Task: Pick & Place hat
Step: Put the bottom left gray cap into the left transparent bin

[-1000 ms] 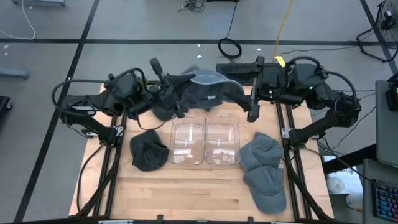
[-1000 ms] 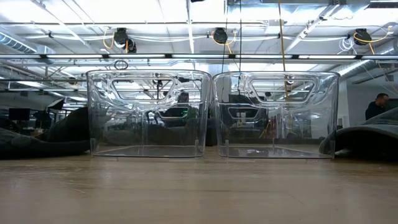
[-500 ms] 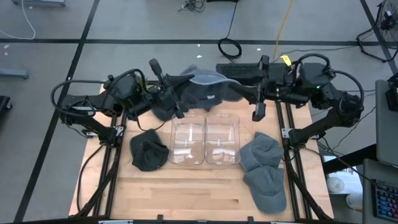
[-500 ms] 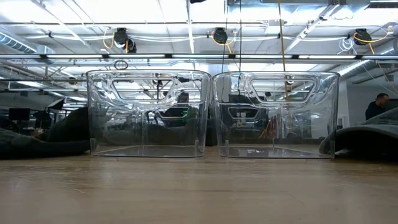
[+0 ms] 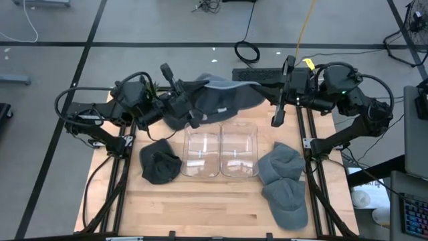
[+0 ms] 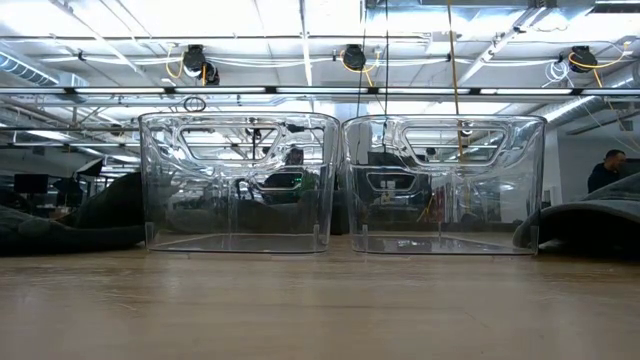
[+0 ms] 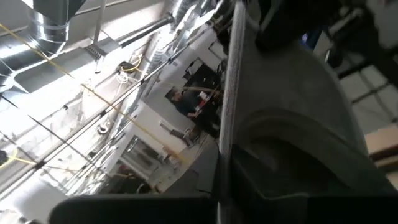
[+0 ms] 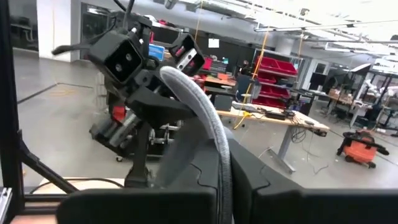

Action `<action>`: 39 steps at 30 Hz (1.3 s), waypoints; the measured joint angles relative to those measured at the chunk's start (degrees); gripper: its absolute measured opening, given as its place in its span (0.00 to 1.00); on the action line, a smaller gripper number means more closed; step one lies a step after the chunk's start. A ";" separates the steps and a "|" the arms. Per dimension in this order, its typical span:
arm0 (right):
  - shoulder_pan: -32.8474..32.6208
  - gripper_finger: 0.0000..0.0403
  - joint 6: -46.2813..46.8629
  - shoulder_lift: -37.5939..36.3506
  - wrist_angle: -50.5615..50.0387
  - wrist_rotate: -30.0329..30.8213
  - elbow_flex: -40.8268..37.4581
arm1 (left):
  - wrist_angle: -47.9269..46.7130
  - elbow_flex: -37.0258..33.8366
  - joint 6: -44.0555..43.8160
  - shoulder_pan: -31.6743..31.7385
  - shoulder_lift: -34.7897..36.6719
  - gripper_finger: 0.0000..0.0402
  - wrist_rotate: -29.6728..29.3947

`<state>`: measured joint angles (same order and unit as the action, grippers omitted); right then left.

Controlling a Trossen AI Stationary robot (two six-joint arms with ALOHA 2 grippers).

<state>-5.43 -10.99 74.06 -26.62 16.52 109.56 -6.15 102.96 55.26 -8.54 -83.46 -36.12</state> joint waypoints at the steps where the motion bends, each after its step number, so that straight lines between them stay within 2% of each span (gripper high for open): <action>1: 0.00 0.00 -0.29 -0.08 0.01 -0.11 0.00 | 0.33 0.00 -1.11 -0.01 0.00 0.12 0.32; 11: -0.09 0.00 -2.99 -1.46 -0.54 -0.16 -0.02 | -3.20 0.04 -15.34 -0.85 1.55 0.27 3.08; 17: -0.11 0.00 -8.35 -1.79 -3.25 1.46 -0.04 | -3.83 0.13 -24.25 -1.59 2.72 0.41 4.04; 24: -0.07 0.00 -18.09 -1.79 -6.42 -0.22 -0.07 | -6.29 0.08 -39.39 -0.73 3.06 0.58 13.41; 32: -0.04 0.00 -36.07 -0.98 -9.03 0.61 -0.07 | -9.86 0.00 -56.79 4.47 3.65 0.66 23.01; 39: -3.30 0.00 -48.25 1.27 -14.52 10.42 -0.07 | -10.82 0.04 -66.93 10.77 5.37 0.65 29.96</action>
<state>-8.73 -59.24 75.33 -41.15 26.94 109.49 -16.96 103.00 -11.68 2.22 -78.09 -6.16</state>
